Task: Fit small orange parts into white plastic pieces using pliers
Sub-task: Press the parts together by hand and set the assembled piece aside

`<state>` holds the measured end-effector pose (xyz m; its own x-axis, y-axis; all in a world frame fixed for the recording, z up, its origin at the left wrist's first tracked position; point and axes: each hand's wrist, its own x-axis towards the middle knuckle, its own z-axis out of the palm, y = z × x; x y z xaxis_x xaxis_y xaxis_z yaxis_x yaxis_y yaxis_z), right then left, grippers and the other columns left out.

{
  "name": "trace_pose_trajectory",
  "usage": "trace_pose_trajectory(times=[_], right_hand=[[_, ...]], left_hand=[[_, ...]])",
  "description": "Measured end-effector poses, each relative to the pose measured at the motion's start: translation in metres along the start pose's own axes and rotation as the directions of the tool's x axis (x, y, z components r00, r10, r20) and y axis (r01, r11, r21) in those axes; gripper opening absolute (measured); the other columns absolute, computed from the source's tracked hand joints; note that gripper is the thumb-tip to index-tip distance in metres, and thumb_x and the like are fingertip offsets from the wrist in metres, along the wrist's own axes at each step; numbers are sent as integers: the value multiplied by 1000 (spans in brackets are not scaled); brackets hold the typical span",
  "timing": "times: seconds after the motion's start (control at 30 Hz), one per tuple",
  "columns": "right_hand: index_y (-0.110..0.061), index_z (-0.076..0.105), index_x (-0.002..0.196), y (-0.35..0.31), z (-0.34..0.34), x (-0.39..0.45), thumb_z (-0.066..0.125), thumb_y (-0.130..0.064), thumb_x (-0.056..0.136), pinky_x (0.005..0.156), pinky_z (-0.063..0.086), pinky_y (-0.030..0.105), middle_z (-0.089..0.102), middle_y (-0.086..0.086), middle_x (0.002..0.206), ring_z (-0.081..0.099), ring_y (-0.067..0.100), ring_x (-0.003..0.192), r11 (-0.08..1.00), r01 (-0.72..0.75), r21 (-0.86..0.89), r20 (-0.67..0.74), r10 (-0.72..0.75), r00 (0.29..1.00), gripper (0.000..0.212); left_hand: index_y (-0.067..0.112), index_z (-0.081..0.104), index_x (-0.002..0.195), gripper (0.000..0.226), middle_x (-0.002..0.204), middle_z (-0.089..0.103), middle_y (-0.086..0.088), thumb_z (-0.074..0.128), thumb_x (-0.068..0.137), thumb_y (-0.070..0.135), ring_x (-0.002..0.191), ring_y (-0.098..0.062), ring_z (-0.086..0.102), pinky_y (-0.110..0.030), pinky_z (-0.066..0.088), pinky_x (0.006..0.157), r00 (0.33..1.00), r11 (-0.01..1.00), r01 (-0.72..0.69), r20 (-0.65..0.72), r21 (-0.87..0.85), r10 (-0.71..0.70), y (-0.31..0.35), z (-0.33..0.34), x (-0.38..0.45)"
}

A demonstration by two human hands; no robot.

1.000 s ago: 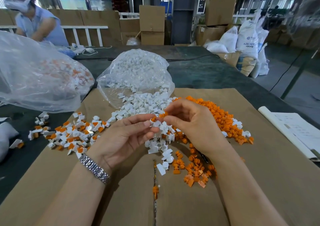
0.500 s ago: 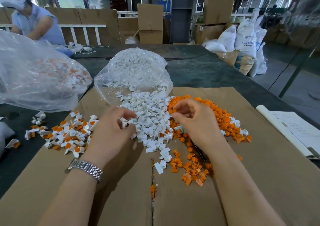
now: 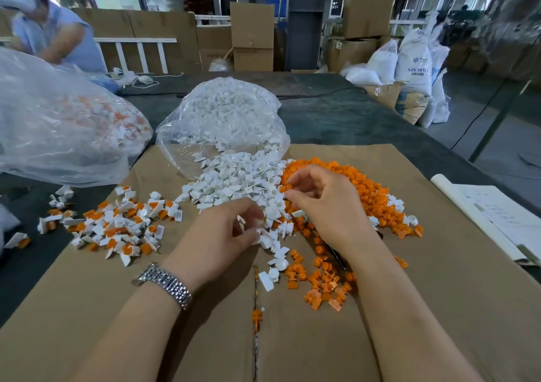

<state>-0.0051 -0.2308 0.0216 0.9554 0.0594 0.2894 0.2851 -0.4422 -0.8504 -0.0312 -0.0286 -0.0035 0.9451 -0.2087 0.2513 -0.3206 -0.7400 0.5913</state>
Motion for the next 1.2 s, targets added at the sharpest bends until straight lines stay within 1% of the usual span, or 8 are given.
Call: trace_pose_trajectory(times=[0.1, 0.2, 0.37, 0.43, 0.83, 0.97, 1.13, 1.2], right_hand=[[-23, 70, 96, 0, 0, 0, 75, -18, 91, 75, 54, 20, 69, -7, 89, 65, 5, 81, 1000, 9, -6, 2, -9, 1000, 9], [-23, 71, 96, -1, 1, -1, 74, -18, 92, 74, 53, 18, 70, -8, 90, 65, 4, 82, 1000, 13, 1, 5, -13, 1000, 8], [-23, 73, 101, -3, 3, -2, 72, -18, 94, 78, 57, 23, 72, -8, 92, 68, 7, 86, 995, 60, 77, 41, -63, 997, 9], [-23, 73, 101, -5, 4, -4, 73, -18, 93, 78, 56, 21, 72, -9, 91, 68, 7, 86, 989, 90, 120, 58, -97, 994, 9], [-19, 73, 97, -11, 9, -9, 74, -13, 91, 74, 55, 22, 71, -11, 85, 67, 6, 81, 969, 223, 105, 104, -233, 967, 8], [-20, 73, 94, -10, 11, -10, 74, -12, 91, 72, 56, 23, 70, -11, 83, 66, 9, 81, 964, 263, 35, 97, -265, 959, 8], [-18, 74, 91, -8, 12, -10, 75, -13, 89, 72, 59, 28, 70, -11, 81, 67, 9, 76, 964, 260, -57, 91, -255, 963, 5], [-18, 74, 92, -8, 13, -11, 75, -14, 89, 71, 59, 26, 70, -11, 81, 67, 8, 75, 962, 263, -76, 88, -256, 963, 5]], left_hand=[[33, 66, 97, 9, 85, 69, 17, 72, 93, 28, 70, -1, 63, -13, 46, 59, 996, 993, 78, -40, -89, -82, 2, 2, 3], [26, 70, 106, 11, 79, 74, 5, 68, 97, 20, 60, -7, 67, -14, 50, 56, 967, 859, 200, -49, -471, -251, 1, -3, 4], [0, 79, 98, 18, 98, 77, -20, 70, 82, 0, 93, -30, 77, -24, 61, 72, 908, 141, 303, 241, -943, -342, -2, -13, 8], [1, 81, 94, 18, 102, 77, -19, 72, 78, 1, 99, -32, 76, -25, 62, 71, 904, 30, 324, 301, -945, -304, -3, -11, 9], [3, 80, 99, 22, 104, 76, -18, 68, 81, -2, 93, -24, 76, -21, 60, 69, 934, 32, 300, 287, -953, -212, -4, -8, 10], [6, 81, 94, 21, 101, 77, -16, 77, 74, 3, 93, -23, 75, -23, 60, 75, 957, 165, 210, 169, -964, -235, -1, -6, 11], [11, 81, 96, 22, 103, 78, -16, 82, 74, 13, 100, -29, 75, -28, 60, 85, 967, 461, 141, 22, -876, -254, 5, -1, 6], [8, 80, 96, 21, 103, 77, -18, 80, 75, 10, 100, -30, 75, -29, 61, 81, 963, 442, 148, 27, -885, -269, 7, 0, 5]])
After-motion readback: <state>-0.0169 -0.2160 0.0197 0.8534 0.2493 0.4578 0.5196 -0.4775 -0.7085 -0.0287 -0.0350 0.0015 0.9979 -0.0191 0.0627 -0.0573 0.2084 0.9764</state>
